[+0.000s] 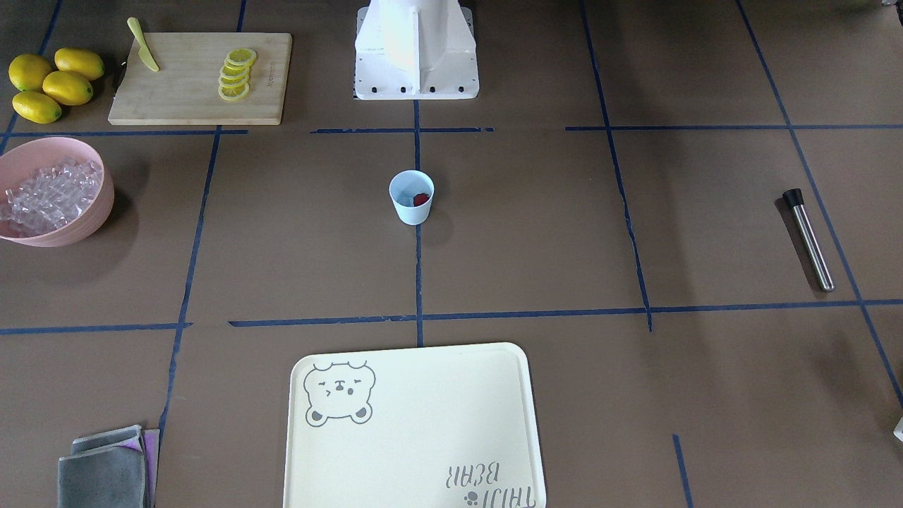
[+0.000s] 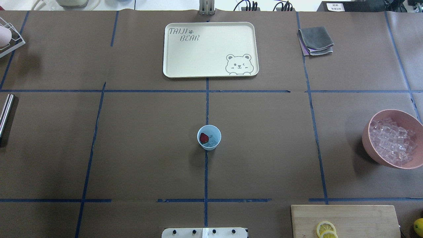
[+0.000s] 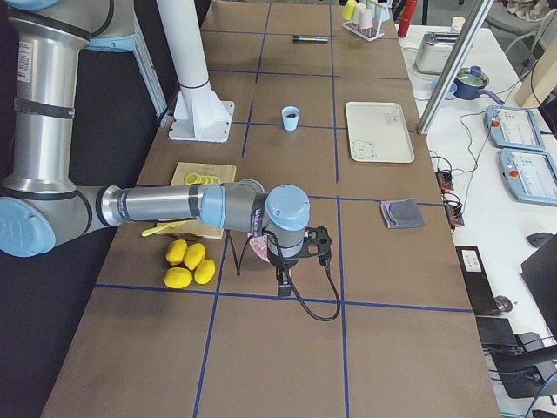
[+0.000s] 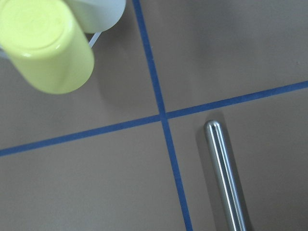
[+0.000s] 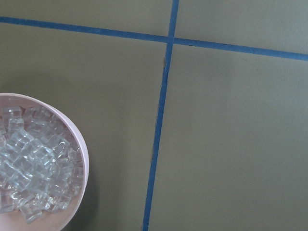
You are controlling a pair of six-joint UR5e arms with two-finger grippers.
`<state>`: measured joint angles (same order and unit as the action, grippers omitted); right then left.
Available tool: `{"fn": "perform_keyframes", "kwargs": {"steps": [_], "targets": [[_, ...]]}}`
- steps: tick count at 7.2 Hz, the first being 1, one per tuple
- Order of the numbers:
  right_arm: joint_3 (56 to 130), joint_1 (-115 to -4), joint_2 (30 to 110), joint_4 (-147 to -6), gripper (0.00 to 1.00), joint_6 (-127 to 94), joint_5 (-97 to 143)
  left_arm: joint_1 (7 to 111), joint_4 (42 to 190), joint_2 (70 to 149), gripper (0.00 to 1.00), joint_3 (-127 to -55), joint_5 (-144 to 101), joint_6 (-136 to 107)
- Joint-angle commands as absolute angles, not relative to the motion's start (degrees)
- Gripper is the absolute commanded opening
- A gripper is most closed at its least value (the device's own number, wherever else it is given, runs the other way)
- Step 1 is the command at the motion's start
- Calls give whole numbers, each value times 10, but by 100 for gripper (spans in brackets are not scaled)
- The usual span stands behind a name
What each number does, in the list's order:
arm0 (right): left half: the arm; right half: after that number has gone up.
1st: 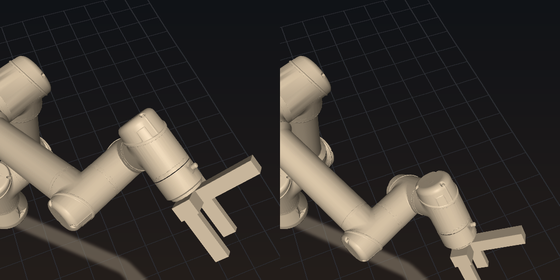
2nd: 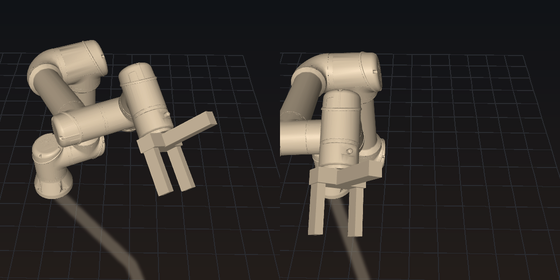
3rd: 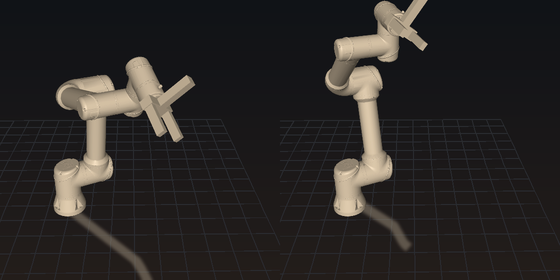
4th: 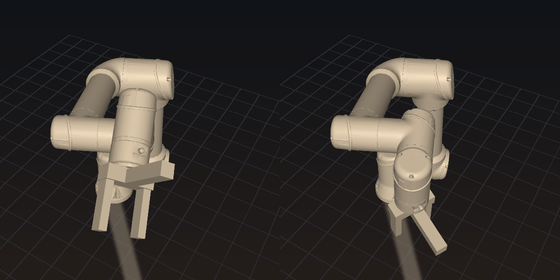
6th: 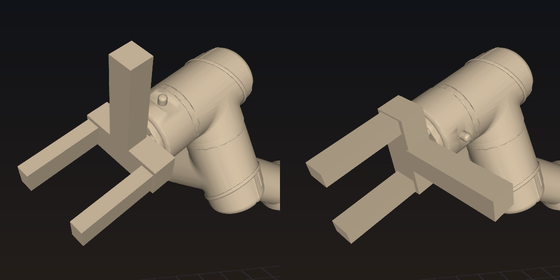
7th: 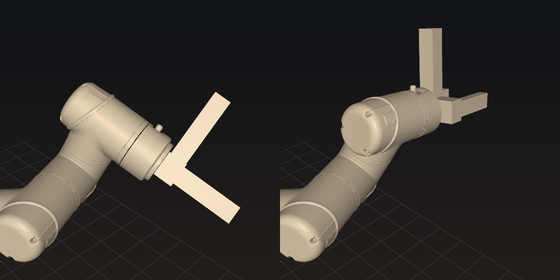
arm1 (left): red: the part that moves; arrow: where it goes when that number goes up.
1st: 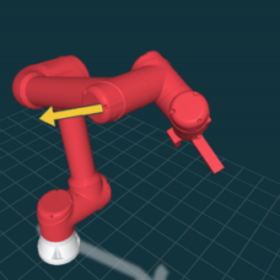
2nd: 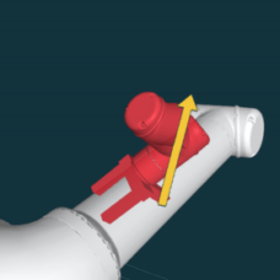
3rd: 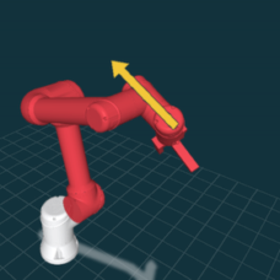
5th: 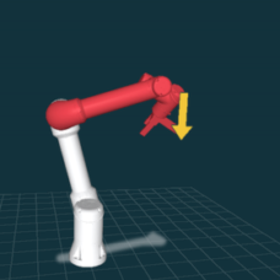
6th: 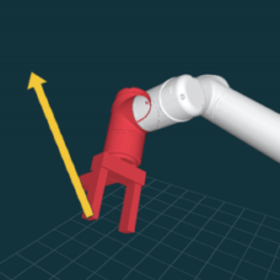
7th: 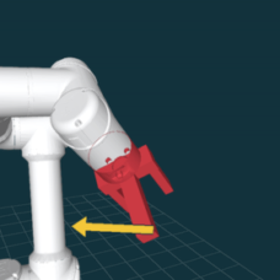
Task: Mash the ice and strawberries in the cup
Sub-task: 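Lower the muddler onto the table and open the left gripper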
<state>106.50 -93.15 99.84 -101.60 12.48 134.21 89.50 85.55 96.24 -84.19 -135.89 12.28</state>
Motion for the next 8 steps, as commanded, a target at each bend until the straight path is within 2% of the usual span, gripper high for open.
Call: {"fn": "perform_keyframes", "kwargs": {"steps": [1,2,8], "targets": [[1065,-932,998,-1016,100,125,1342,899,860,947,100,-875,-1361,121],[1065,-932,998,-1016,100,125,1342,898,859,911,100,-921,-1356,120],[1063,-931,998,-1016,100,125,1342,897,862,888,100,-925,-1354,126]]}}
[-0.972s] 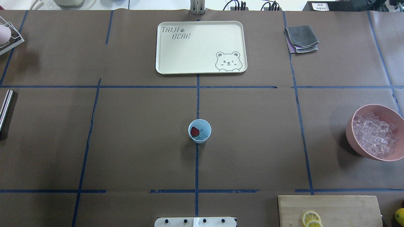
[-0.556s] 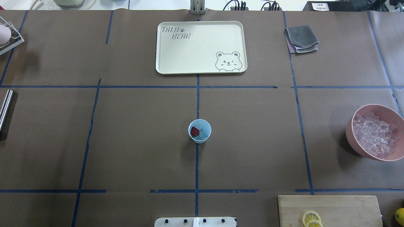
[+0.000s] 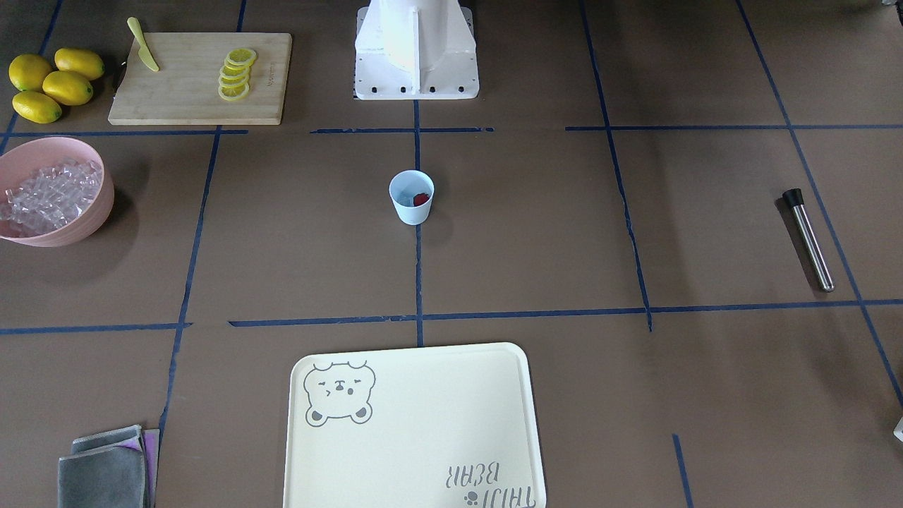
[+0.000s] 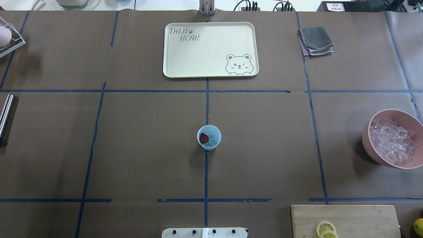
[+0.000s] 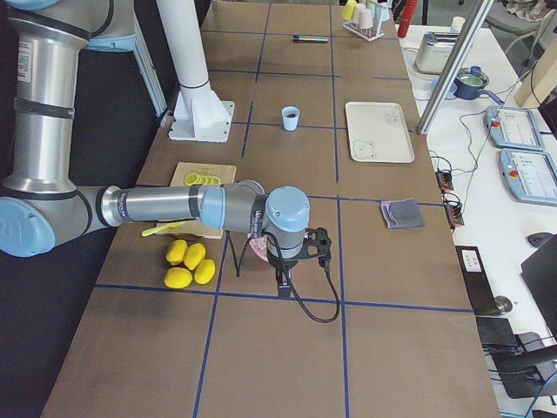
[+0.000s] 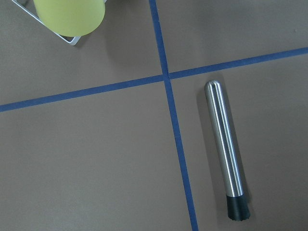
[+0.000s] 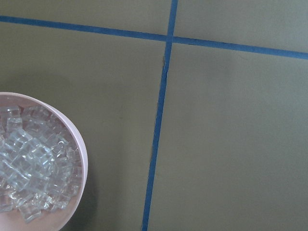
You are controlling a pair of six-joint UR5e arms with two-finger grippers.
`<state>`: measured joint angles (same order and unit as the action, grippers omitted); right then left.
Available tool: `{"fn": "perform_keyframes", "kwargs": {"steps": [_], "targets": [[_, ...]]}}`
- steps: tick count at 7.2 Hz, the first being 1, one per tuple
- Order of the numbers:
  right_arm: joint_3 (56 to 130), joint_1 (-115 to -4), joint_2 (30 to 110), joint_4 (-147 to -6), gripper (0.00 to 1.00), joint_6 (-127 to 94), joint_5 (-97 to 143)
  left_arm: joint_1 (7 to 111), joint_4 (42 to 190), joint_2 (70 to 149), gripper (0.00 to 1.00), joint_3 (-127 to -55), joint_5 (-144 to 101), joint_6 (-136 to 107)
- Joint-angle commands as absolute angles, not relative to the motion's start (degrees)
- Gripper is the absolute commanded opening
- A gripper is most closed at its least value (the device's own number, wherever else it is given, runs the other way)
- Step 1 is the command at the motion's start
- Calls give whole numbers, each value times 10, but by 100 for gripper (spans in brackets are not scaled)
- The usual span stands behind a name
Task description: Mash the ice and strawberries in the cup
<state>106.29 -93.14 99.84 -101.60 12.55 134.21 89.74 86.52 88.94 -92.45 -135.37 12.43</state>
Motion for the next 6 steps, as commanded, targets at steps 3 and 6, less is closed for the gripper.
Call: {"fn": "perform_keyframes", "kwargs": {"steps": [3,6], "targets": [[1062,-931,998,-1016,100,125,1342,896,866,889,100,-925,-1354,125],[1062,-931,998,-1016,100,125,1342,896,867,889,100,-925,-1354,125]]}}
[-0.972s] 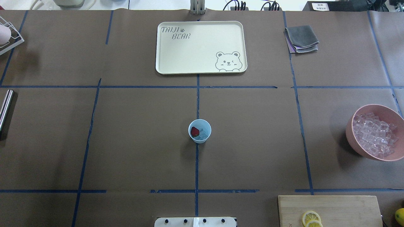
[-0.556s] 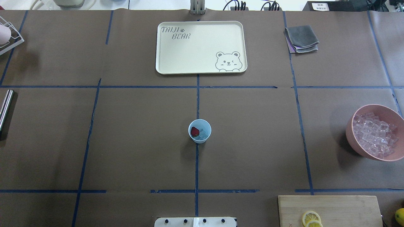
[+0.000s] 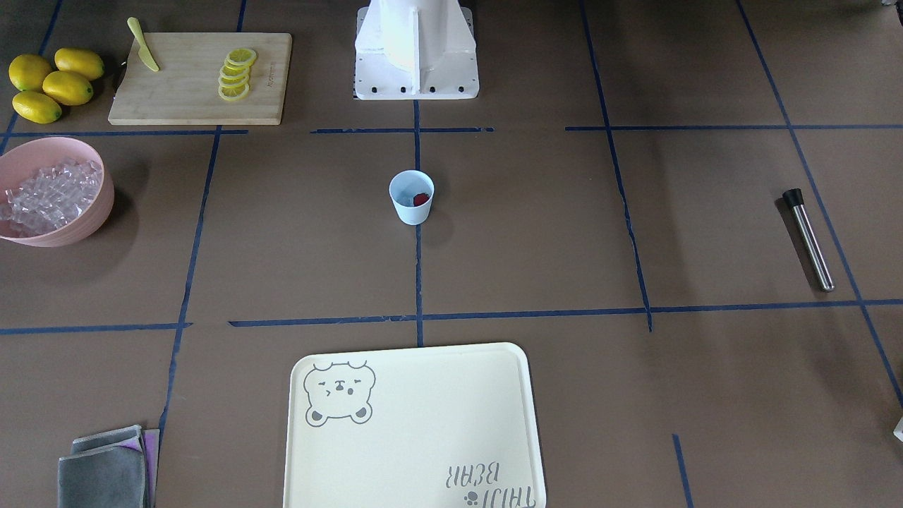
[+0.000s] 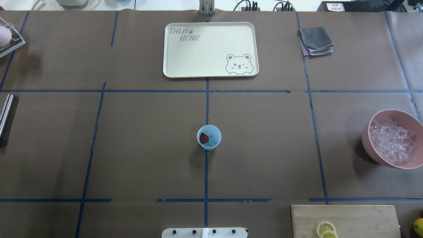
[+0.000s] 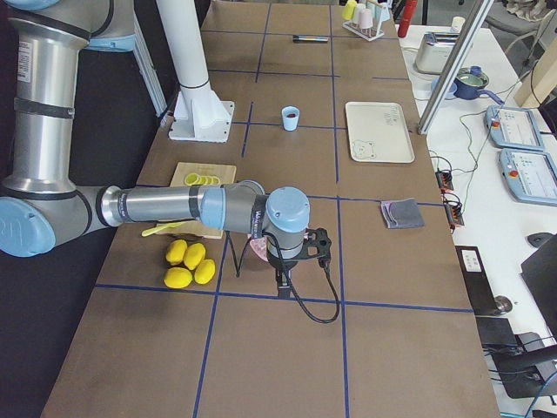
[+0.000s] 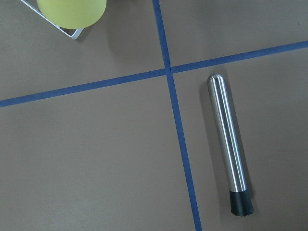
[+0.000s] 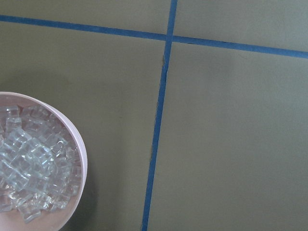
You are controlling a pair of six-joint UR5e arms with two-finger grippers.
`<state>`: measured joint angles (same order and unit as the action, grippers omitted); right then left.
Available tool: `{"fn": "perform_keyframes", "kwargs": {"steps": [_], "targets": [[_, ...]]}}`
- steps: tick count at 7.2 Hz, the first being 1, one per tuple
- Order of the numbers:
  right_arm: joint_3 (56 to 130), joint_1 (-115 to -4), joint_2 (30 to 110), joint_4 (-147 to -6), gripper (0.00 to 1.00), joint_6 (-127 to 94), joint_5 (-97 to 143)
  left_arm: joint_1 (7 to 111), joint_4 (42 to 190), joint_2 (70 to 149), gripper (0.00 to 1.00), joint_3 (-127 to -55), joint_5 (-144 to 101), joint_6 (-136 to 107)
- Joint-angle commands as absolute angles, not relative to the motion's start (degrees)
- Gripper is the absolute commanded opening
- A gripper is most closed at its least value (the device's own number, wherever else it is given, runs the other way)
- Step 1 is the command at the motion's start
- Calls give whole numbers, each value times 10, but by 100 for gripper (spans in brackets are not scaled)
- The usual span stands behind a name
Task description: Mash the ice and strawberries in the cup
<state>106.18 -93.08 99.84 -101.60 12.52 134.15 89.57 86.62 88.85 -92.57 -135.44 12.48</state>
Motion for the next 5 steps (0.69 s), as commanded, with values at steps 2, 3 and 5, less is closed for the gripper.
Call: {"fn": "perform_keyframes", "kwargs": {"steps": [2,3,5], "targets": [[1063,-931,998,-1016,100,125,1341,896,867,889,100,-925,-1354,125],[1063,-932,998,-1016,100,125,1342,896,867,889,100,-925,-1354,125],[1063,-931,998,-1016,100,125,1342,894,867,889,100,-920,-1354,125]]}}
